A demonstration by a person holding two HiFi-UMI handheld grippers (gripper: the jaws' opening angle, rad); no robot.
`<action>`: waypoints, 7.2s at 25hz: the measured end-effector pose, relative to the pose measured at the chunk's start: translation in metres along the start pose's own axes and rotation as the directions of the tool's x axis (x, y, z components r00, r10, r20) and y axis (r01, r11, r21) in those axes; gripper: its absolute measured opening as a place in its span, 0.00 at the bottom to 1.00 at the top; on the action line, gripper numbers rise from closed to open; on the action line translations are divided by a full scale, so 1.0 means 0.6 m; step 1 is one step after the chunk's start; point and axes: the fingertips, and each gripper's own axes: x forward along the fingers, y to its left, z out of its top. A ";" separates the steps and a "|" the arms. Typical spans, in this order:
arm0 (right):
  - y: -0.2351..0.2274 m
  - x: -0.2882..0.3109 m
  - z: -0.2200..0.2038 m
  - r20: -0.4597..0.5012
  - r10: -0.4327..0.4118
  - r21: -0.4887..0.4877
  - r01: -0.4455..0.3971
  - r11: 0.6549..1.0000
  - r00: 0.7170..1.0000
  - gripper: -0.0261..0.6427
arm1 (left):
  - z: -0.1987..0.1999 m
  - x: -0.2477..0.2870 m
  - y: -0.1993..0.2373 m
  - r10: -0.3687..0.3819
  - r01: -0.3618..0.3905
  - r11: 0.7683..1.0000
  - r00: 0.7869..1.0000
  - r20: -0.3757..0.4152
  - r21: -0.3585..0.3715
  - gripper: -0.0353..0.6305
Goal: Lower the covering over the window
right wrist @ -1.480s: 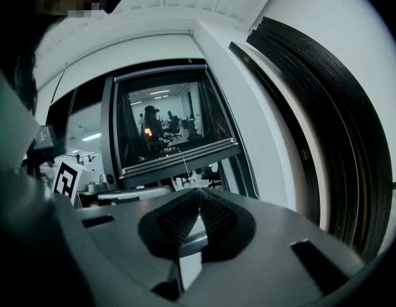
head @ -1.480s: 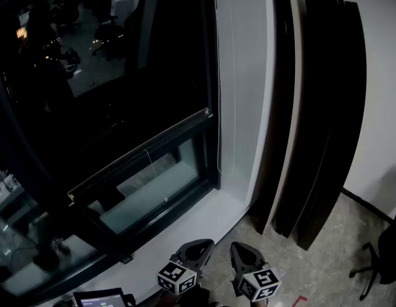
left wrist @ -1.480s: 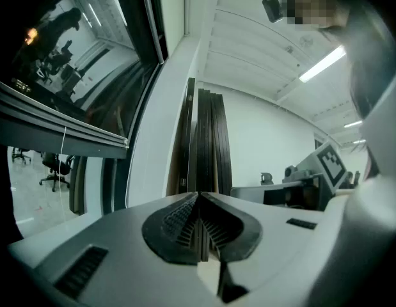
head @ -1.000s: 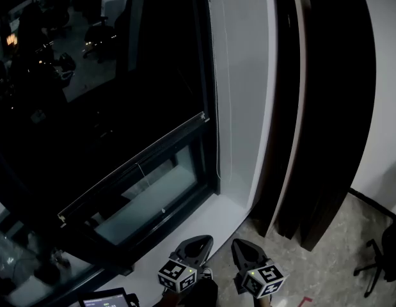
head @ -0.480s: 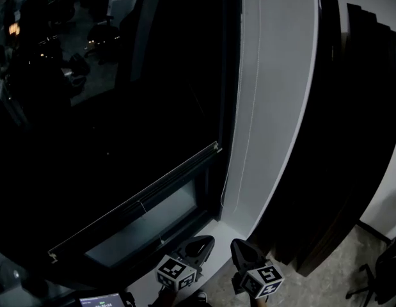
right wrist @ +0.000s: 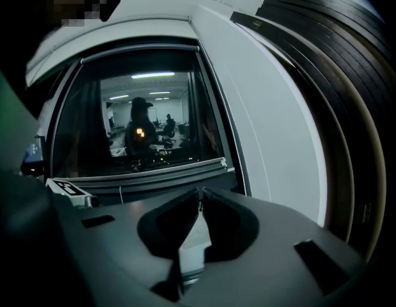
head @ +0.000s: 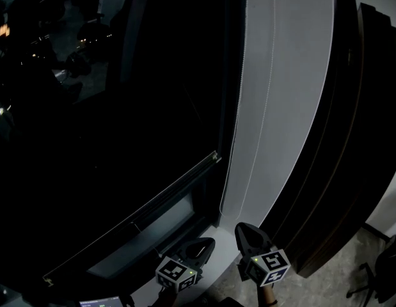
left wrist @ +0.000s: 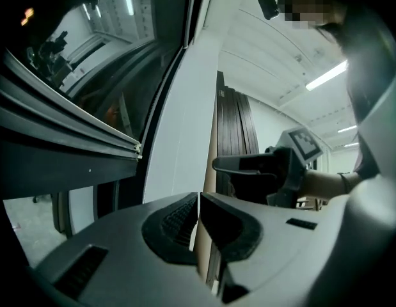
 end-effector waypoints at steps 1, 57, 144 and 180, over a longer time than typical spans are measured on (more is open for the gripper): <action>-0.008 0.014 0.011 0.003 0.003 -0.012 -0.003 1.000 1.000 0.05 | -0.001 0.005 0.006 0.004 -0.004 1.000 1.000 -0.004 -0.004 0.05; -0.155 0.281 0.033 0.028 0.055 -0.138 -0.050 0.989 0.998 0.06 | 0.082 0.132 0.153 0.210 -0.208 0.978 0.973 0.093 -0.026 0.12; -0.086 0.193 0.141 0.088 0.216 -0.080 -0.209 0.975 0.972 0.06 | -0.106 0.171 0.140 0.031 -0.047 0.996 0.981 -0.192 -0.079 0.10; -0.072 0.121 -0.271 -0.358 0.193 0.063 -0.182 0.981 0.914 0.06 | 0.021 0.242 0.186 0.059 -0.057 0.998 0.997 -0.058 0.036 0.07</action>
